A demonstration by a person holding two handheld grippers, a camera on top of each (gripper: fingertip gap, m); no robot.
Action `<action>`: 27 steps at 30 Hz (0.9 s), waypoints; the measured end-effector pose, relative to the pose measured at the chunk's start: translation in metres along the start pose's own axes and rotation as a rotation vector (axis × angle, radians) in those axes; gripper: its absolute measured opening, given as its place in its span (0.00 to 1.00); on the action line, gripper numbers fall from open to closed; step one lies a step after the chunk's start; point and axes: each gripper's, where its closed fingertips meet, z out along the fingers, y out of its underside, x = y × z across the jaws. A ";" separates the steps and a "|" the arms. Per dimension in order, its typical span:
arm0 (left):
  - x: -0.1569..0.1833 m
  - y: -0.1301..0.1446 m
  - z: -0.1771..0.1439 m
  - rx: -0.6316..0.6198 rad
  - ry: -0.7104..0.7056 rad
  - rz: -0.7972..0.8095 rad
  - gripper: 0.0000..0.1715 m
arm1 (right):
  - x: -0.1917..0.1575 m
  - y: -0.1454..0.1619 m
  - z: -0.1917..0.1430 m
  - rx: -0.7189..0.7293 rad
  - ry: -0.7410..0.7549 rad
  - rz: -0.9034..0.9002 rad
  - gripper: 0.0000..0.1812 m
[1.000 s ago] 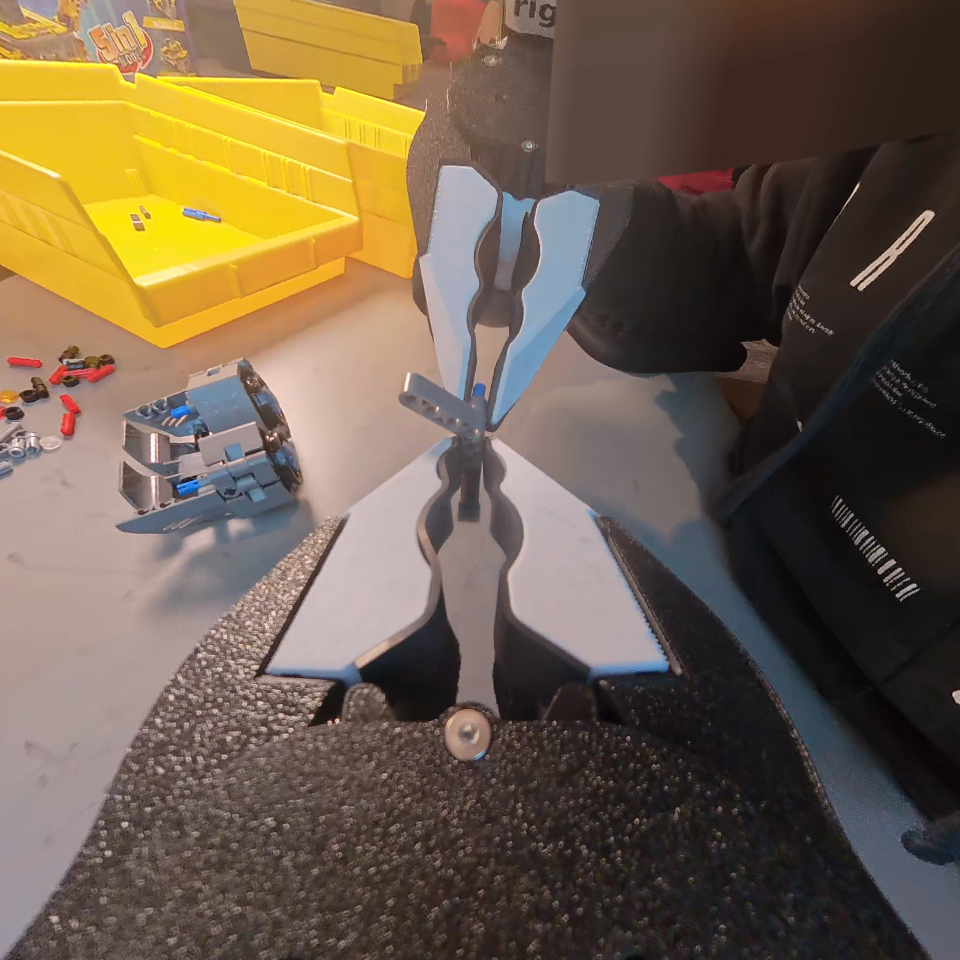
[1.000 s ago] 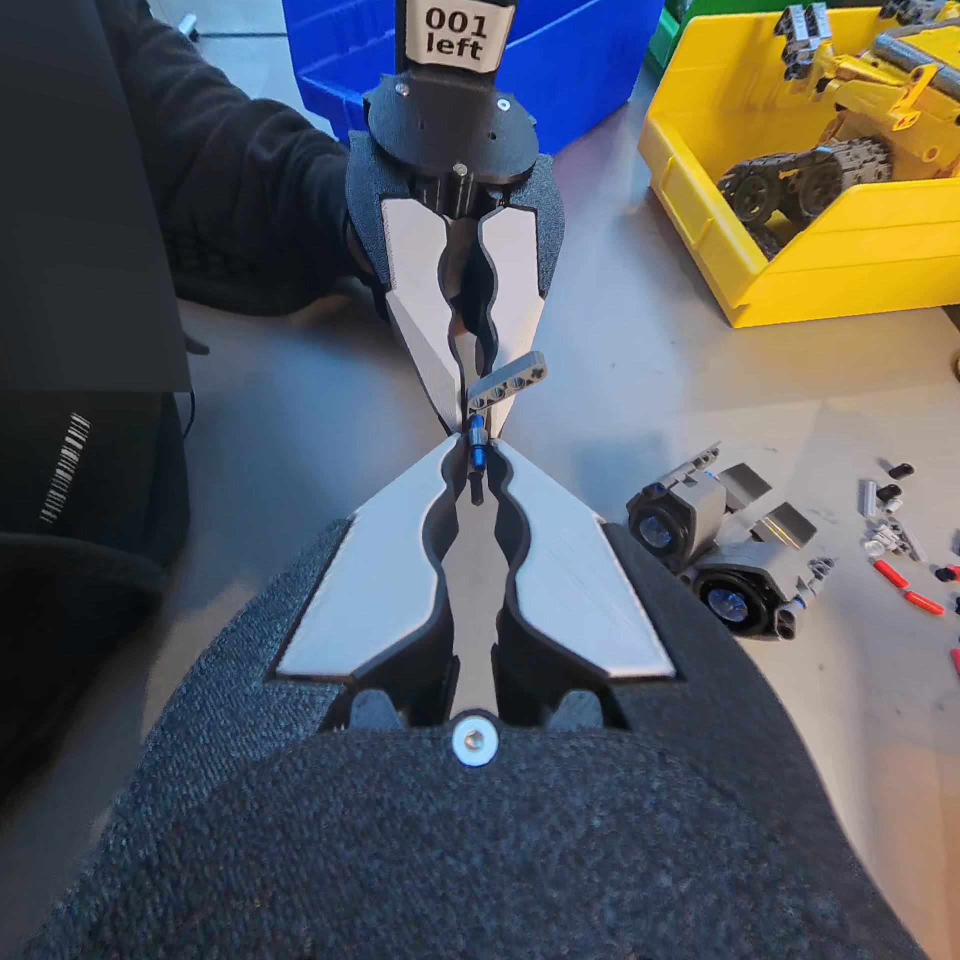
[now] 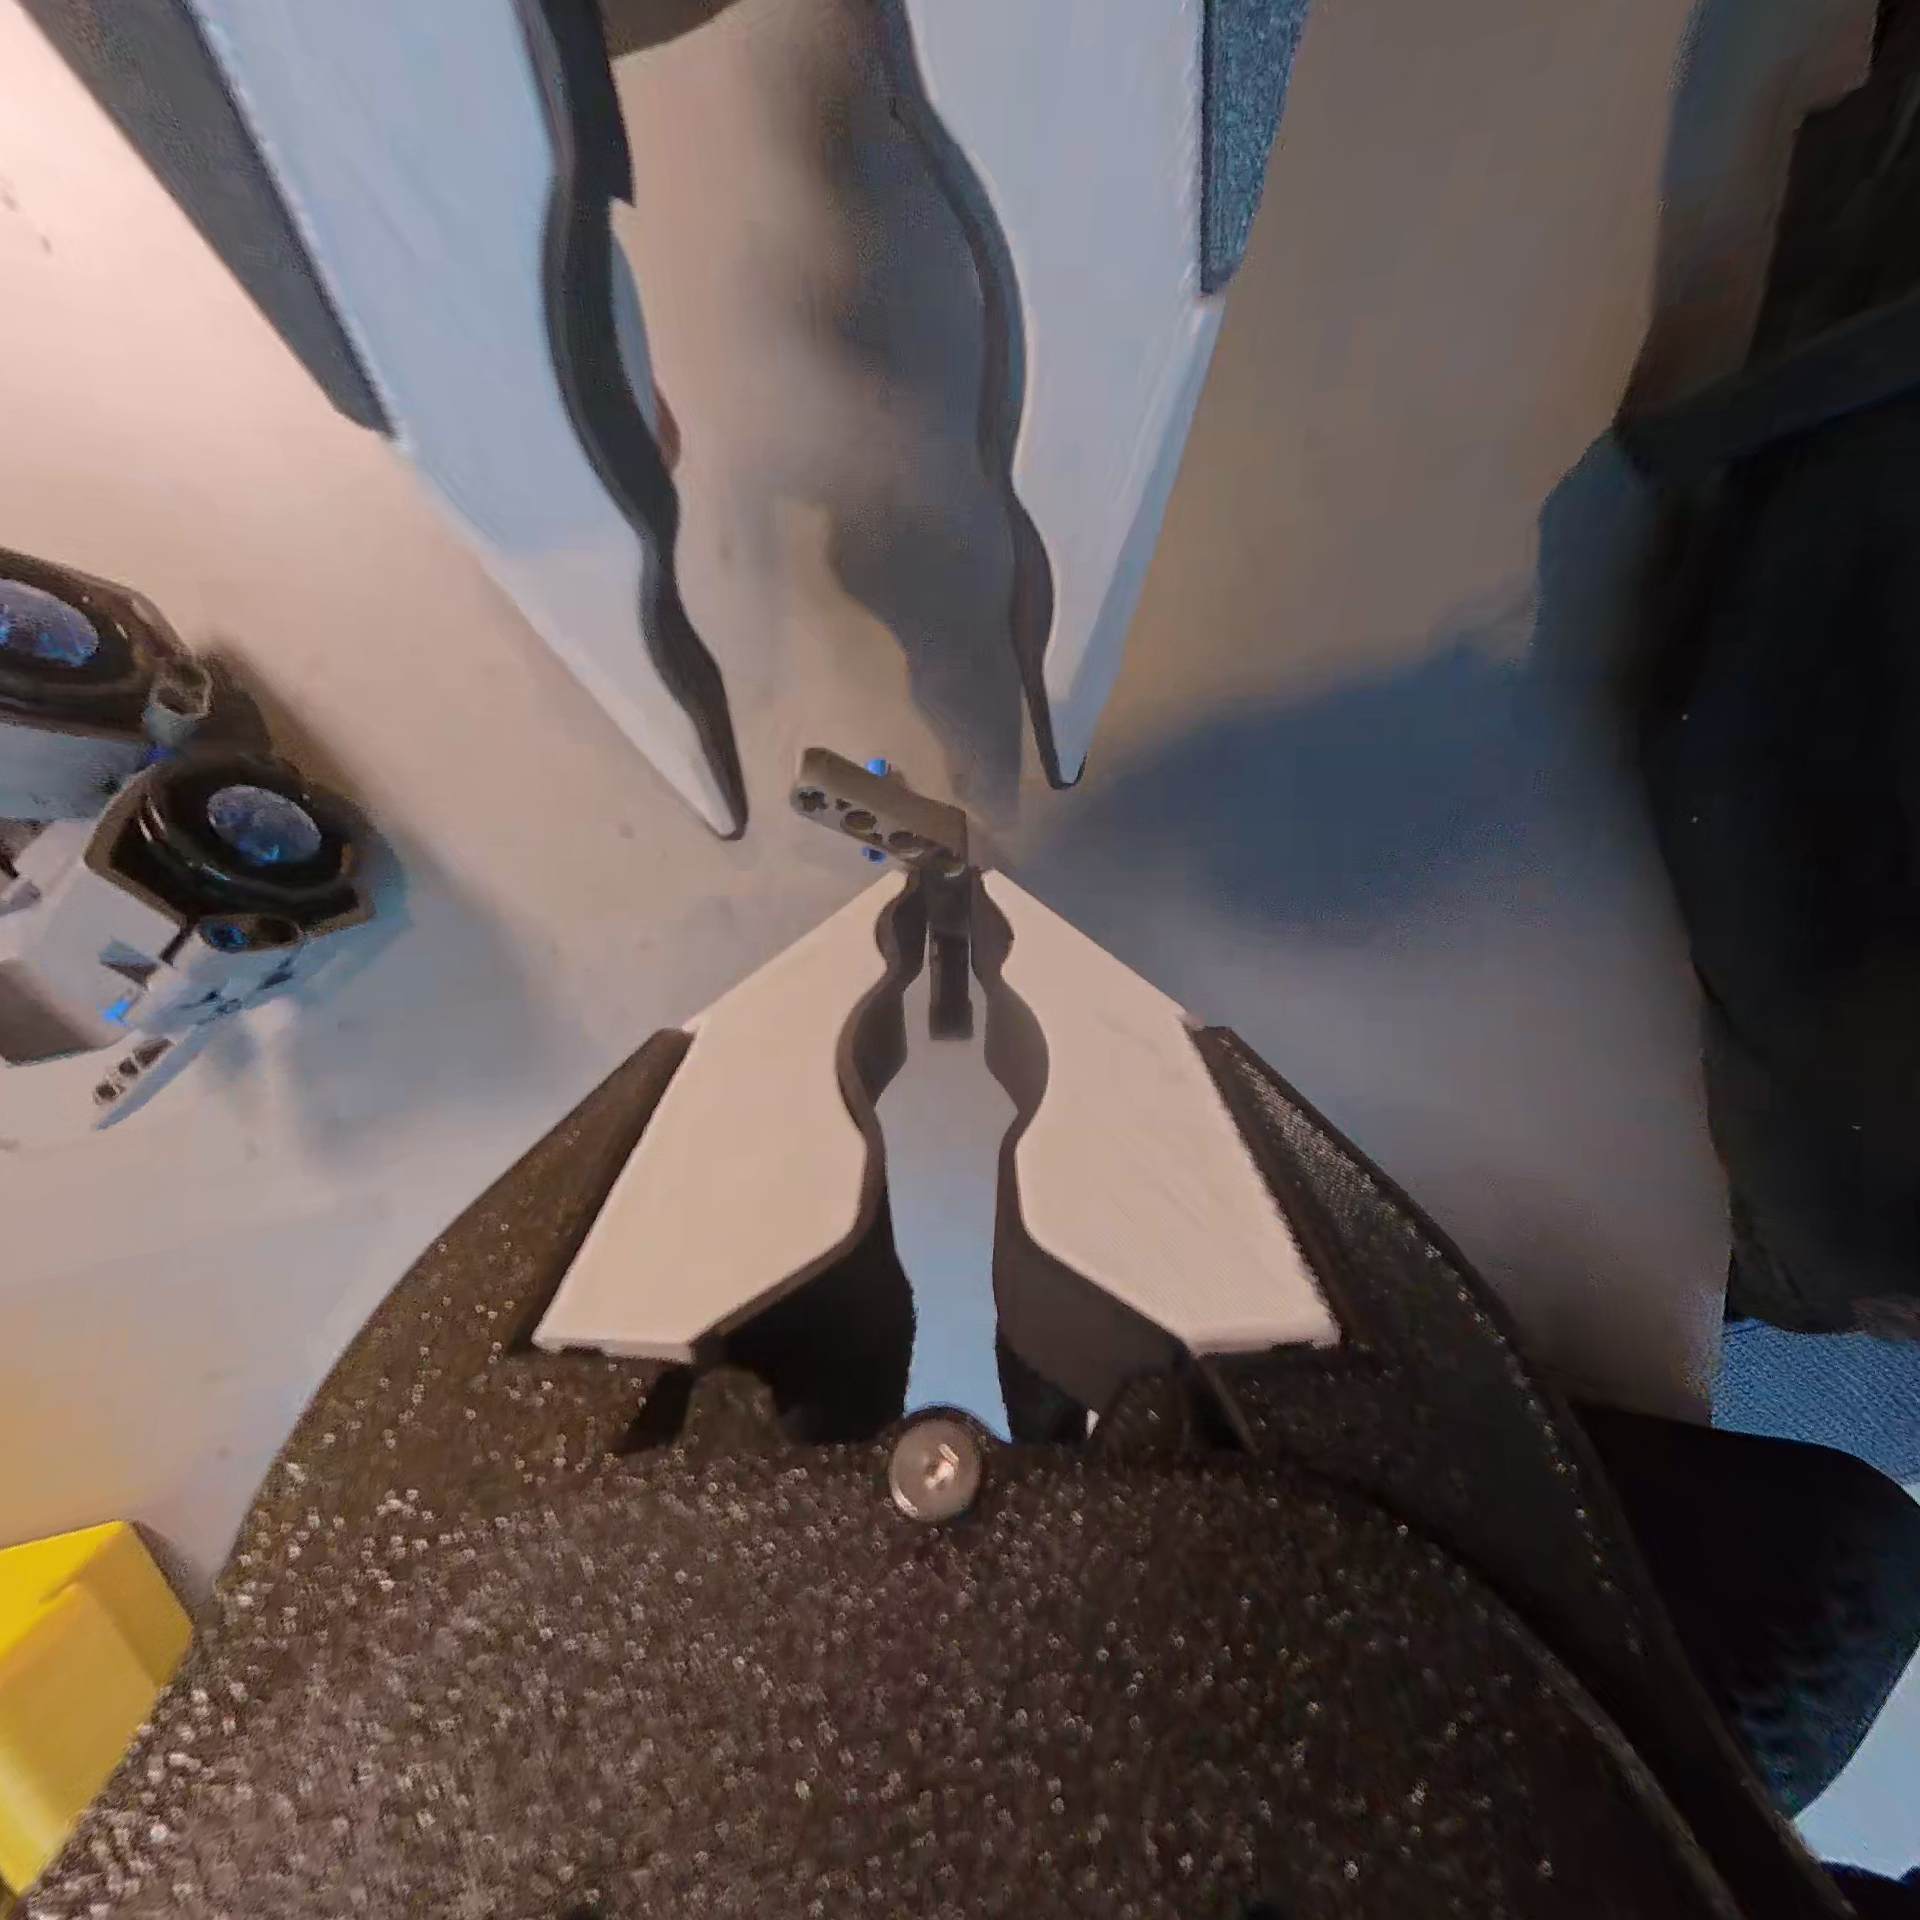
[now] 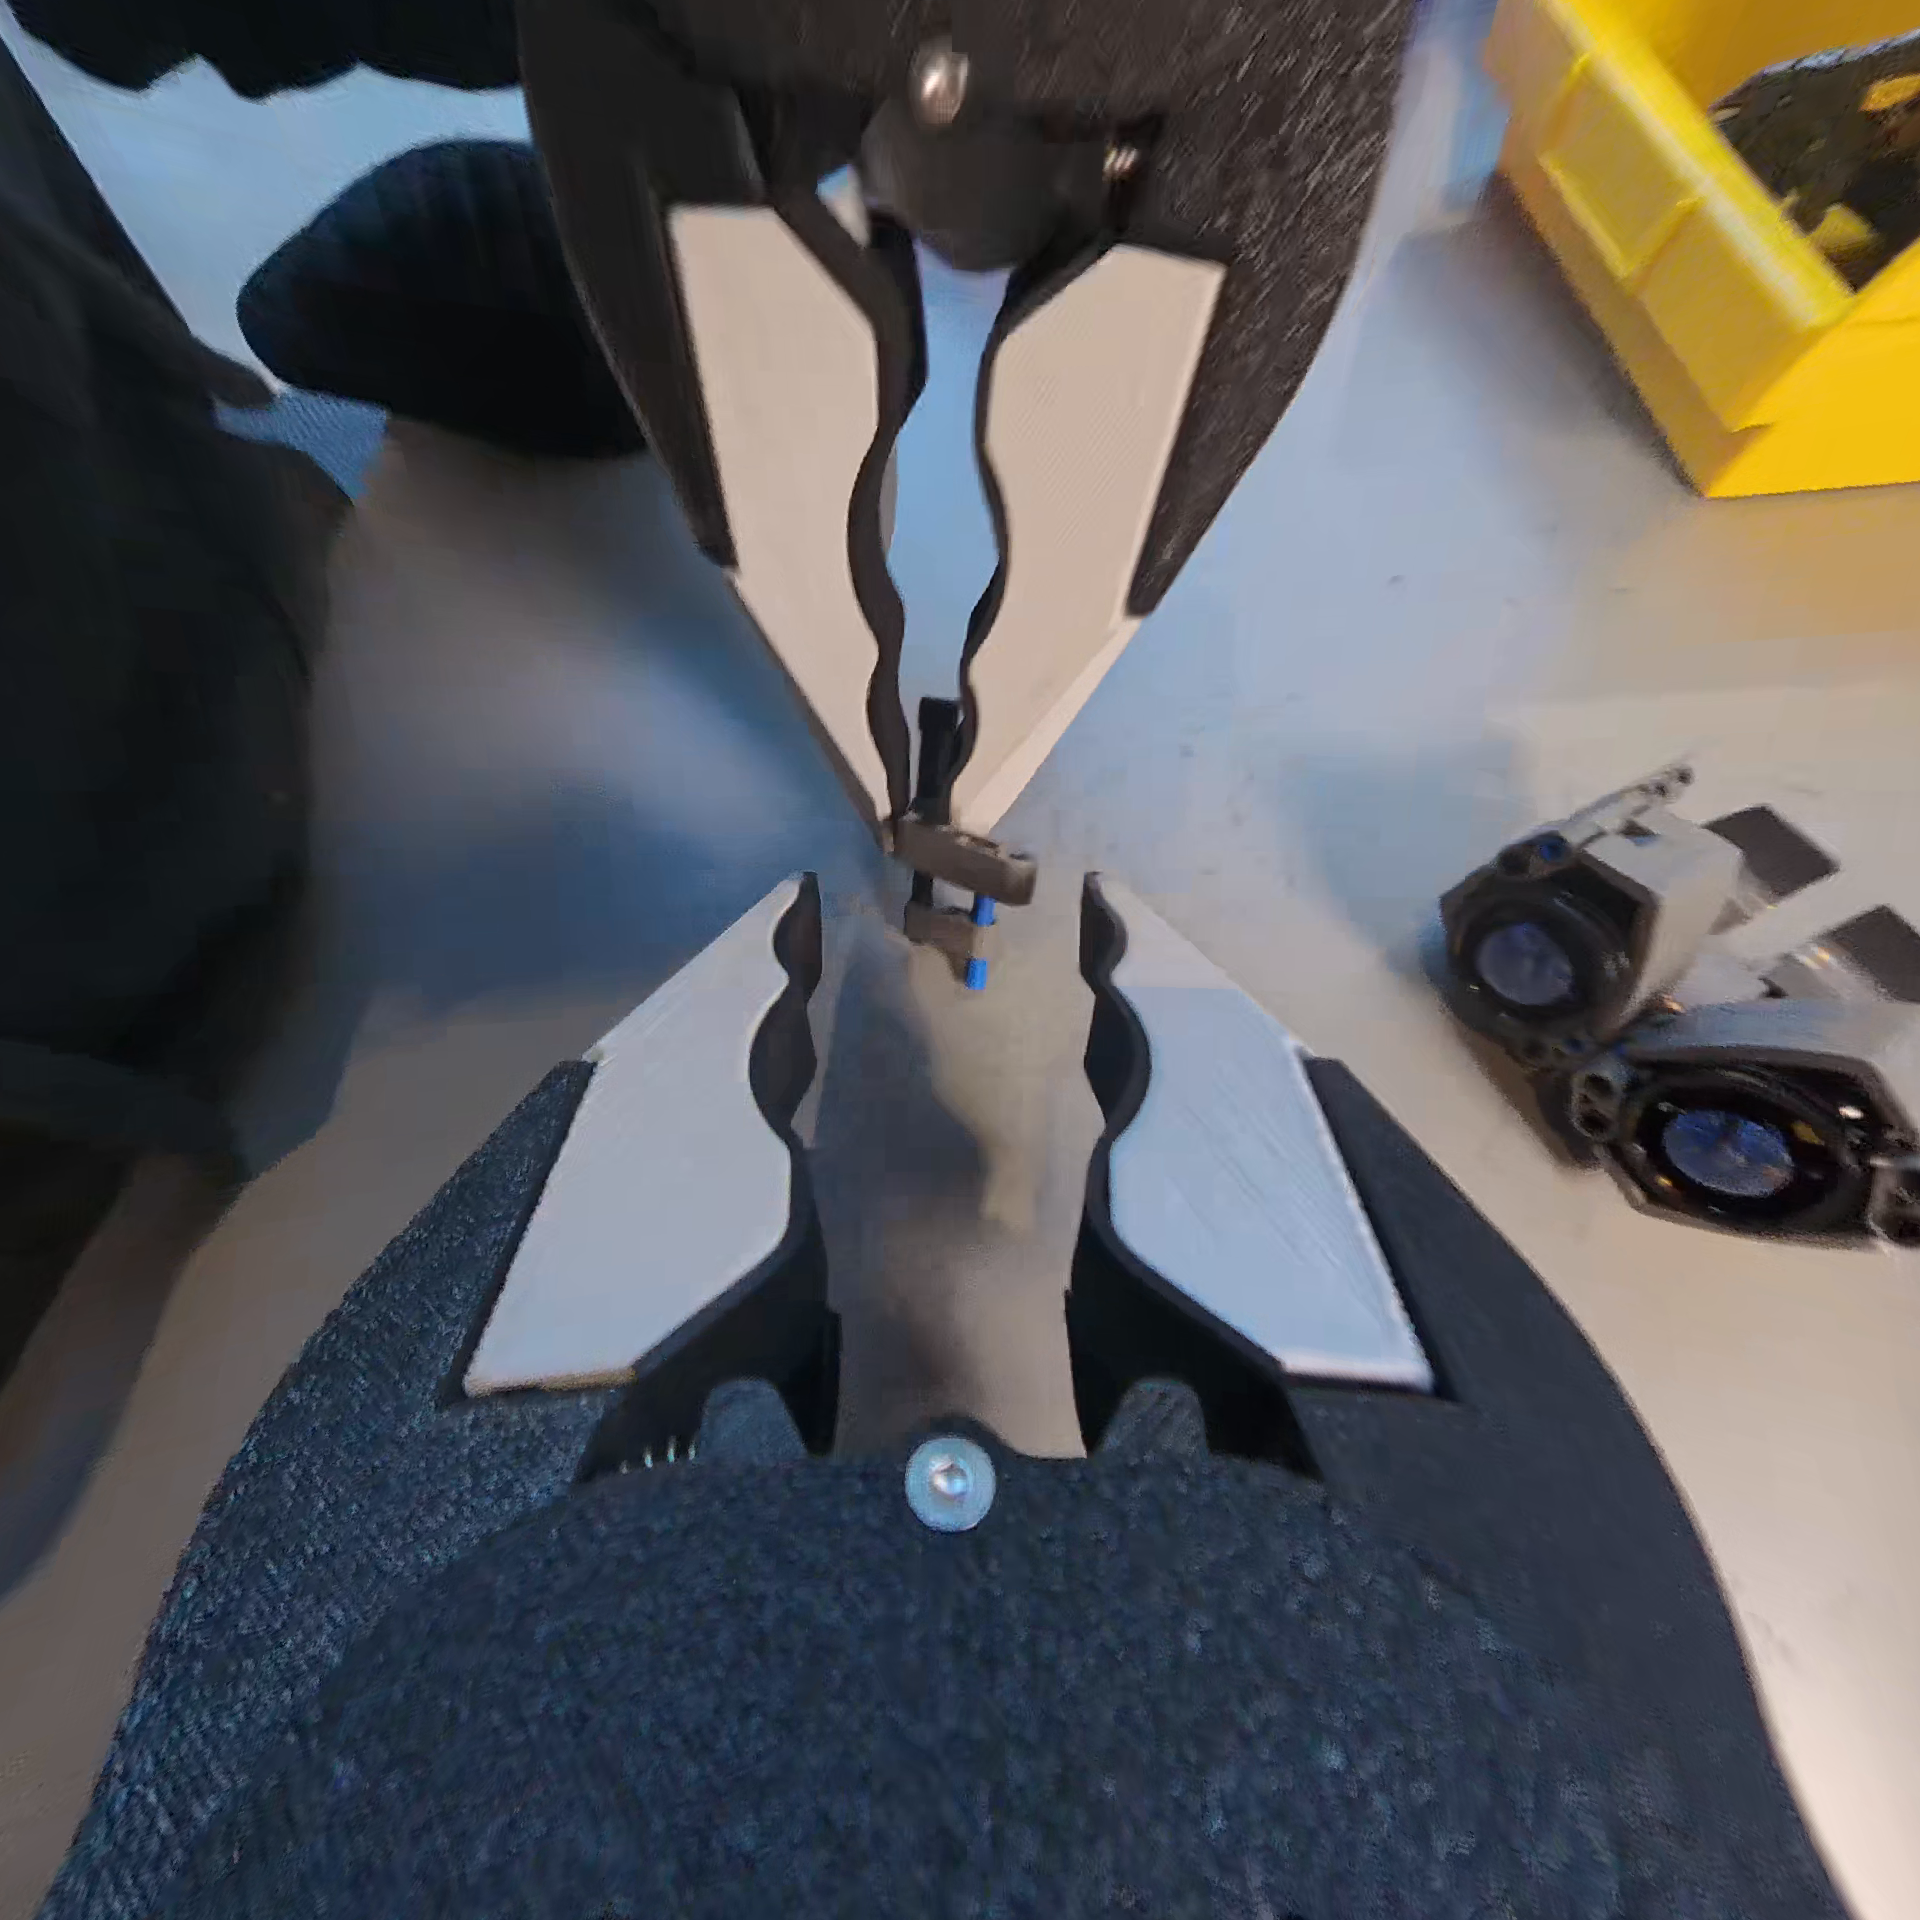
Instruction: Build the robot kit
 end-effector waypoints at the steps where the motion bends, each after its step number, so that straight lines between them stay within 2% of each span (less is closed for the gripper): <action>1: -0.001 -0.003 0.001 -0.007 0.006 0.003 0.04 | 0.004 -0.001 -0.004 0.008 0.015 0.000 0.26; 3: -0.002 -0.007 0.002 -0.017 0.016 0.012 0.04 | 0.008 0.000 -0.006 0.004 0.030 -0.029 0.26; 5: -0.002 -0.011 0.004 -0.016 0.033 0.009 0.04 | 0.003 -0.002 -0.006 0.024 -0.014 -0.027 0.14; 11: -0.007 -0.013 0.005 0.053 0.031 -0.040 0.07 | 0.003 0.001 -0.013 0.053 -0.052 0.051 0.08; 13: -0.008 -0.015 0.002 0.139 0.039 -0.101 0.08 | 0.003 0.003 -0.016 0.056 -0.049 0.066 0.07; 18: -0.002 -0.033 -0.009 0.445 0.098 -0.250 0.11 | -0.011 0.008 -0.020 0.054 -0.064 0.055 0.04; 20: 0.002 -0.038 -0.011 0.526 0.106 -0.263 0.13 | -0.013 0.011 -0.021 0.050 -0.065 0.056 0.04; 24: 0.010 -0.041 -0.016 0.603 0.053 -0.168 0.21 | -0.017 0.016 -0.024 0.032 -0.081 0.062 0.04; 27: 0.008 -0.039 -0.022 0.645 0.048 -0.161 0.23 | -0.014 0.018 -0.027 0.040 -0.082 0.086 0.04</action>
